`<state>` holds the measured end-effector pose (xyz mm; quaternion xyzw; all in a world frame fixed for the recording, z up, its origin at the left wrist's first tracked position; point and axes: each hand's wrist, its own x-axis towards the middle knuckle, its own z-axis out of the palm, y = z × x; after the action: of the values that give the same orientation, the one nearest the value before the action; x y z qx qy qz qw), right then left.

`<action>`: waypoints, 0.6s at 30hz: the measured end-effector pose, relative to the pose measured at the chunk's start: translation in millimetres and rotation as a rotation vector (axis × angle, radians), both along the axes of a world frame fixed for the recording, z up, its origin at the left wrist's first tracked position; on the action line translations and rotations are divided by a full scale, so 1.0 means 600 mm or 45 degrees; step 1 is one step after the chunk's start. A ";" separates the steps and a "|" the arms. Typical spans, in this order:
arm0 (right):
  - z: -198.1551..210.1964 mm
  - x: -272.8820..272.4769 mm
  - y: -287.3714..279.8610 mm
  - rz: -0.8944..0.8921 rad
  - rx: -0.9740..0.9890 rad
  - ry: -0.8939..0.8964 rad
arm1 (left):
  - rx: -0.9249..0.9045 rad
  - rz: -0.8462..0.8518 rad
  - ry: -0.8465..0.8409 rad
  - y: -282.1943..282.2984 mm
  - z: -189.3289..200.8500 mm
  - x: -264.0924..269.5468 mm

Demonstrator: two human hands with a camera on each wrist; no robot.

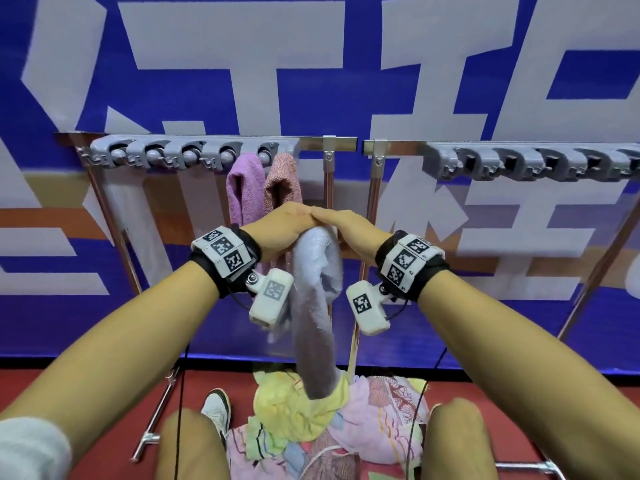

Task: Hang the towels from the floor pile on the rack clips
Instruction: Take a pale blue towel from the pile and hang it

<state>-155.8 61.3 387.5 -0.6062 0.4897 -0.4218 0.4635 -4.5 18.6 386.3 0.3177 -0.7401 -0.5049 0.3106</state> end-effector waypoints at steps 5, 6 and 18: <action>-0.012 -0.006 -0.005 0.112 -0.093 0.171 | 0.120 0.041 0.060 0.001 -0.008 0.032; -0.009 -0.007 -0.004 0.118 -0.143 0.165 | 0.133 0.079 0.065 0.000 -0.012 0.036; -0.008 -0.091 -0.016 -0.312 -0.266 -0.122 | 0.251 0.098 0.163 -0.009 -0.025 0.055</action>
<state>-210.3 51.5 382.4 -0.5659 0.4909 -0.5522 0.3658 28.6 13.1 371.5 0.3420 -0.6527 -0.5821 0.3437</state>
